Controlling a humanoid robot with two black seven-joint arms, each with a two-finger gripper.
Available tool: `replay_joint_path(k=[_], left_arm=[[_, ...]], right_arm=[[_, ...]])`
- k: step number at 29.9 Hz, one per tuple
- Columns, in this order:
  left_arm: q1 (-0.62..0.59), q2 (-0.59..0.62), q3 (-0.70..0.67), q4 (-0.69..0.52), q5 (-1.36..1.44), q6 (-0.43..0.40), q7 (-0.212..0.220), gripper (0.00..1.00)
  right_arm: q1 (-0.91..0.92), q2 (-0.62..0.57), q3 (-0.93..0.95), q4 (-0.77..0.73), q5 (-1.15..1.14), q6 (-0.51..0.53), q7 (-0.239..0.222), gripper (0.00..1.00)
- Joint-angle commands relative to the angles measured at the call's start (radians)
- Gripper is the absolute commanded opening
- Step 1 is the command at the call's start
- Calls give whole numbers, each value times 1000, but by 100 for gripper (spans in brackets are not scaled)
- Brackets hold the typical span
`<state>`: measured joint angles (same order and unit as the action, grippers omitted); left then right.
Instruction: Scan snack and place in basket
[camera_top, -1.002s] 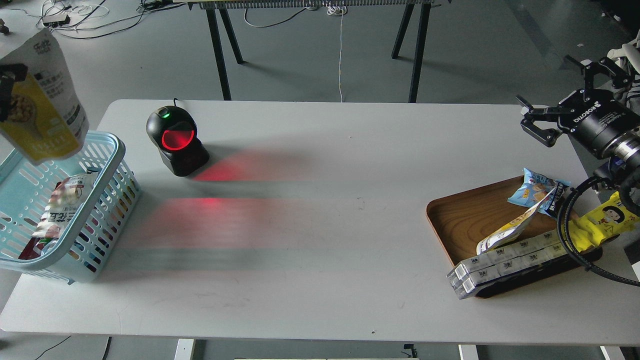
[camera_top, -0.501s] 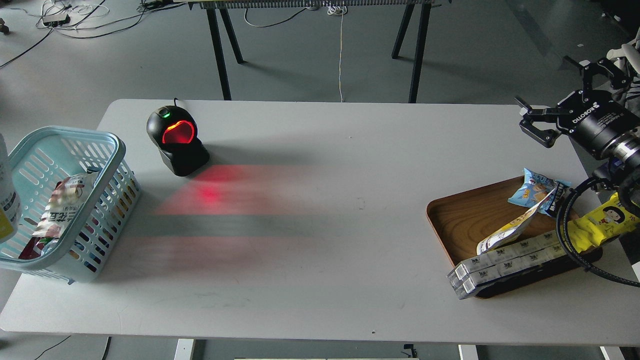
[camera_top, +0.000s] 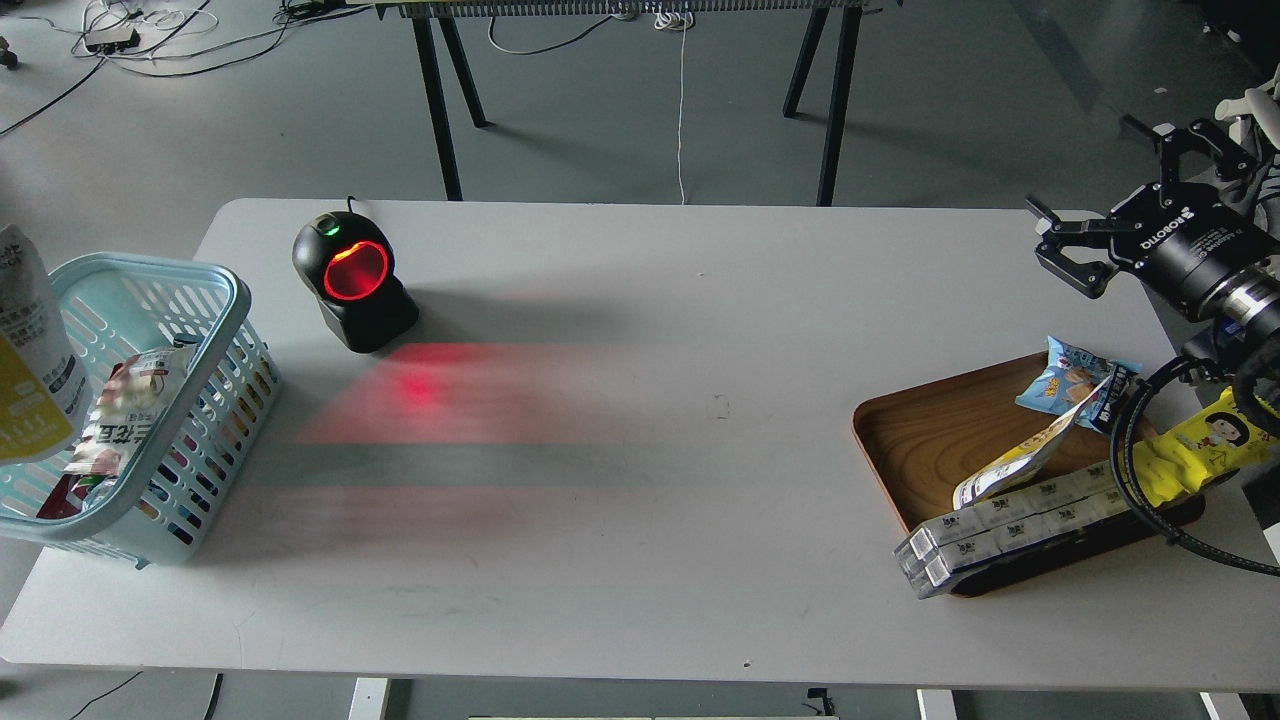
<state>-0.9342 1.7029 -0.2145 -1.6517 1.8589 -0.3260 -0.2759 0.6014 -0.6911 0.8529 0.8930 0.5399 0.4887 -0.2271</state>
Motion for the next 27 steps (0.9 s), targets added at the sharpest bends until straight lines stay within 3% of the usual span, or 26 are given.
replay_joint_path(k=[1, 10, 22, 26, 27], left_arm=[[2, -31, 23, 26, -1, 33, 1, 0], [2, -89, 109, 98, -3, 130, 1, 0], [2, -117, 187, 141, -3, 171, -2, 4], [2, -115, 188, 141, -3, 192, -5, 27], [2, -115, 188, 142, -4, 194, -6, 43]], right_arm=[[0, -2, 0, 0, 0, 0, 0, 100], [0, -4, -1, 0, -2, 0, 0, 100], [-5, -7, -5, 0, -3, 0, -1, 100], [-5, -7, -5, 0, -5, 0, -1, 100], [-5, -7, -5, 0, -5, 0, -1, 100]])
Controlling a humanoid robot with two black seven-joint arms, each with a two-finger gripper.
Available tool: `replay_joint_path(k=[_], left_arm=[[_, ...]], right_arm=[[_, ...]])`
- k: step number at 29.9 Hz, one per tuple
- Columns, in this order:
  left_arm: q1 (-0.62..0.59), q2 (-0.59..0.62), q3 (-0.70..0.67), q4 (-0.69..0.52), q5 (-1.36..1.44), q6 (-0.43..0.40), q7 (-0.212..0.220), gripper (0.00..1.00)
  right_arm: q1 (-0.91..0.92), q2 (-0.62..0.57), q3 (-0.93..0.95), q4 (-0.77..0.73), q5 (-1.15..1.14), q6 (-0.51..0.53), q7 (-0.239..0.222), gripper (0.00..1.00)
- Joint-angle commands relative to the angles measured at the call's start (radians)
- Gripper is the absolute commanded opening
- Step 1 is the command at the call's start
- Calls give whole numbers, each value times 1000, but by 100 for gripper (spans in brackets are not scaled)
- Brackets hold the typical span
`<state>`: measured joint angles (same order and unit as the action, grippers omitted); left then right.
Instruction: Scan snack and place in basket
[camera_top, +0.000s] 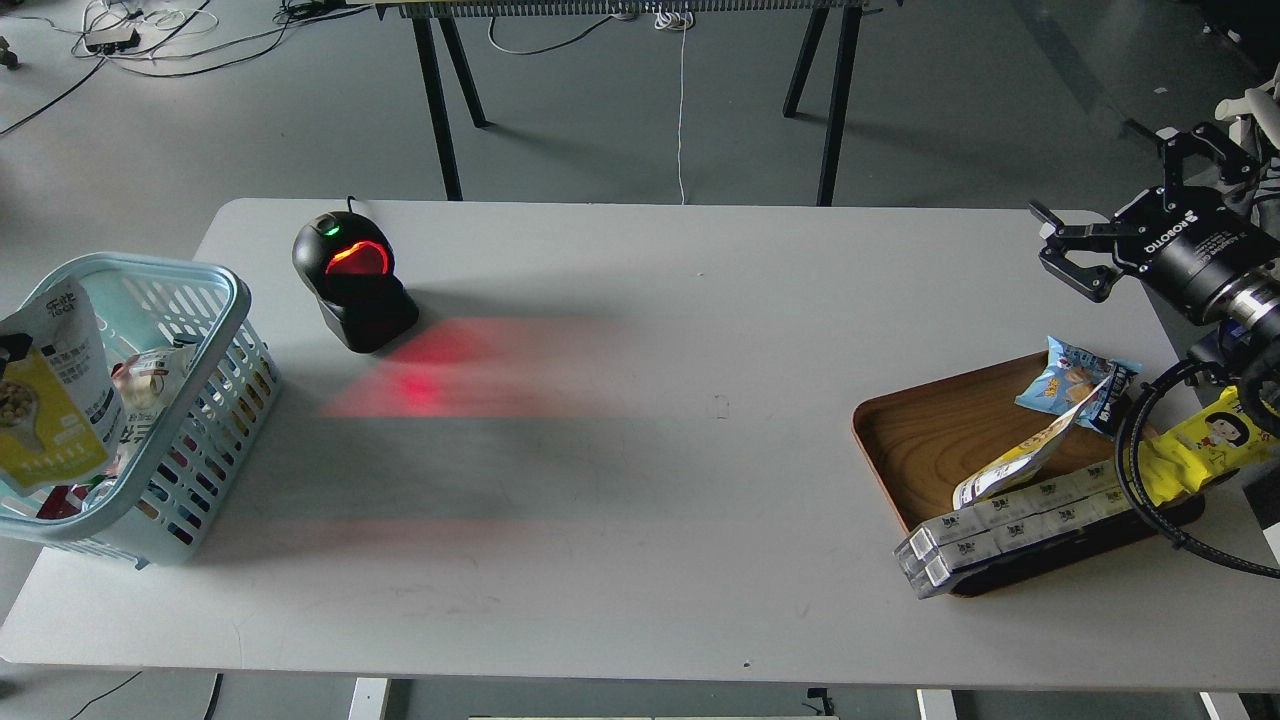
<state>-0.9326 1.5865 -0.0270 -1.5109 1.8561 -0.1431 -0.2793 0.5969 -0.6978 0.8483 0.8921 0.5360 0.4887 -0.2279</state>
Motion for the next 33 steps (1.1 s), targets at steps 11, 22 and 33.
replay_joint_path(k=[11, 22, 33], left_arm=[[-21, 46, -30, 3, -46, 74, -8, 99], [-89, -8, -321, -5, -351, 65, 5, 99], [-126, -440, -485, 83, -943, 111, 172, 99]], right_arm=[[0, -2, 5, 1, 1, 0, -1, 100], [6, -2, 3, 1, 1, 0, -7, 100], [58, 11, 3, -2, -2, 0, -5, 100]])
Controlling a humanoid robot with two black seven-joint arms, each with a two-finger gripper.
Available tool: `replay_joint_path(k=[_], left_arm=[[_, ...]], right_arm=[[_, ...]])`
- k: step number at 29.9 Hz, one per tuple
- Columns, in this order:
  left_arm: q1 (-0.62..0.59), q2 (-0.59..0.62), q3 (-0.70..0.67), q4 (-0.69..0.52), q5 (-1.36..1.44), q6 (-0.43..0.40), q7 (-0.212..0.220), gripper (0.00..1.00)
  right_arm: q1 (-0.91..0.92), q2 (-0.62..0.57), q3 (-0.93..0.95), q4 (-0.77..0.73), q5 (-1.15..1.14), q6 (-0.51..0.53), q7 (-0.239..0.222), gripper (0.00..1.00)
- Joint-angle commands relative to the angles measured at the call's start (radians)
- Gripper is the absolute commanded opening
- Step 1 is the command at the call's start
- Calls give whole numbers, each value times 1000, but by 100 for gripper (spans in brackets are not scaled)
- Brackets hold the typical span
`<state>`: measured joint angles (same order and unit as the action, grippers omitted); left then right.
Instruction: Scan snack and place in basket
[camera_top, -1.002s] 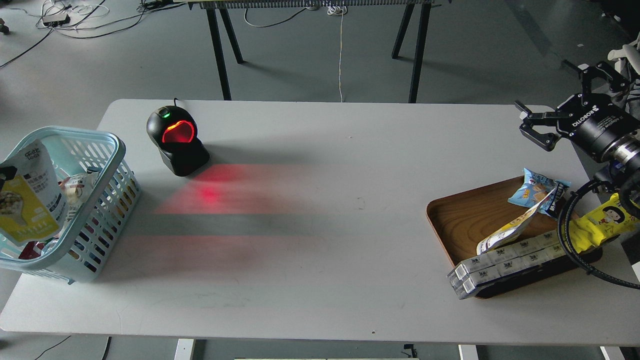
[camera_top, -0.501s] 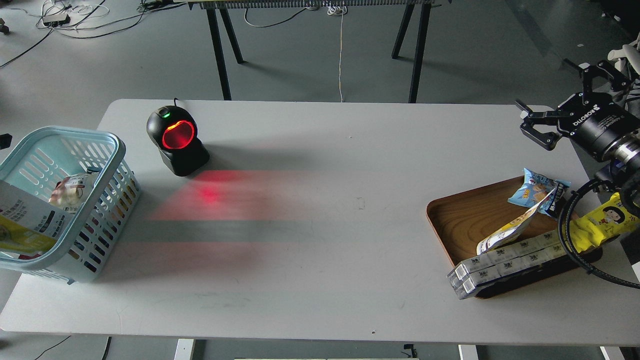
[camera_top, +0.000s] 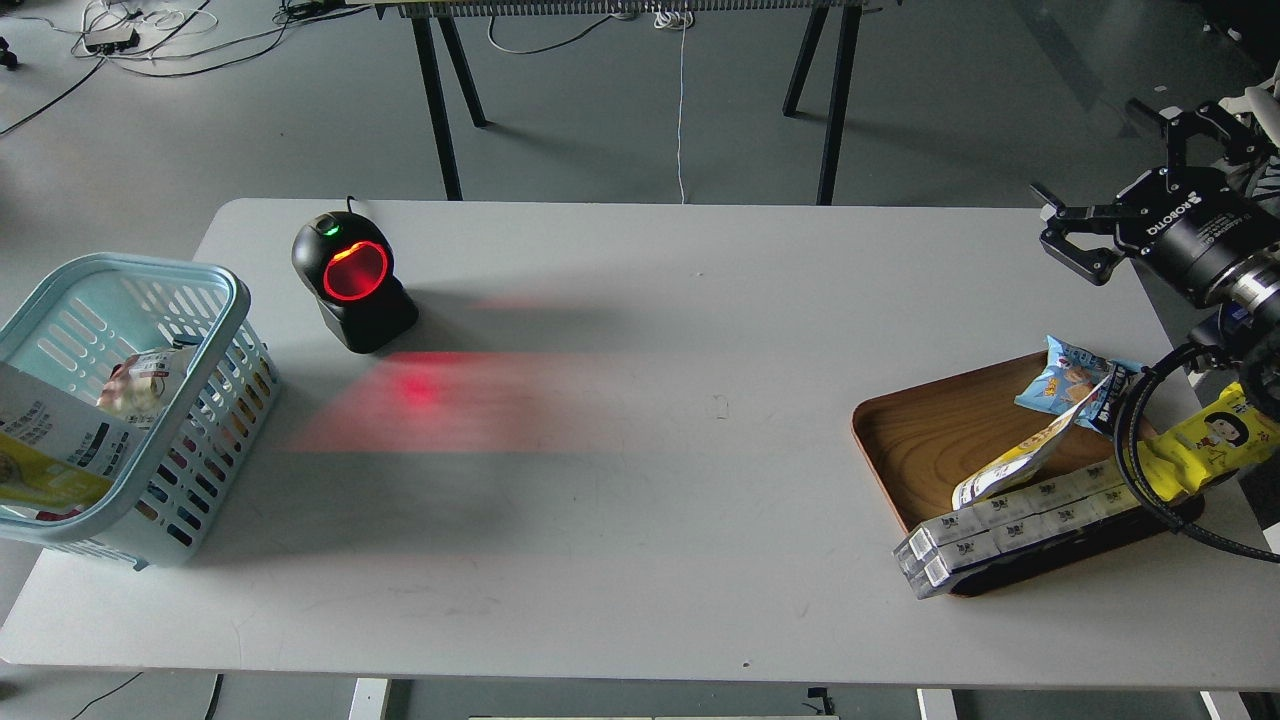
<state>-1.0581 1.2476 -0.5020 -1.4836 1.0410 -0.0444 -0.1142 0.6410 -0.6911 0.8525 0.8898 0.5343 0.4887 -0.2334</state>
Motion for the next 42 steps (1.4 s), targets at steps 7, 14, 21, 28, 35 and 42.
replay_joint_path(k=[7, 14, 21, 28, 35, 42], left_arm=[[13, -367, -56, 374, -566, 3, -13, 99], [29, -569, -59, 638, -947, -92, -111, 99], [43, -783, -96, 963, -1165, -319, -139, 99], [66, -780, -132, 971, -1179, -370, -134, 100], [66, -743, -128, 951, -1179, -377, -130, 100], [69, -711, -127, 931, -1179, -399, -130, 100]], right_arm=[[34, 5, -3, 9, -7, 0, 3, 100], [57, 56, -9, 9, -20, 0, 3, 100], [98, 87, -32, -22, -108, -5, 2, 100], [115, 81, -55, -49, -119, -7, 2, 100], [118, 84, -49, -75, -120, -7, 3, 100], [129, 90, -47, -77, -120, -9, 9, 100]])
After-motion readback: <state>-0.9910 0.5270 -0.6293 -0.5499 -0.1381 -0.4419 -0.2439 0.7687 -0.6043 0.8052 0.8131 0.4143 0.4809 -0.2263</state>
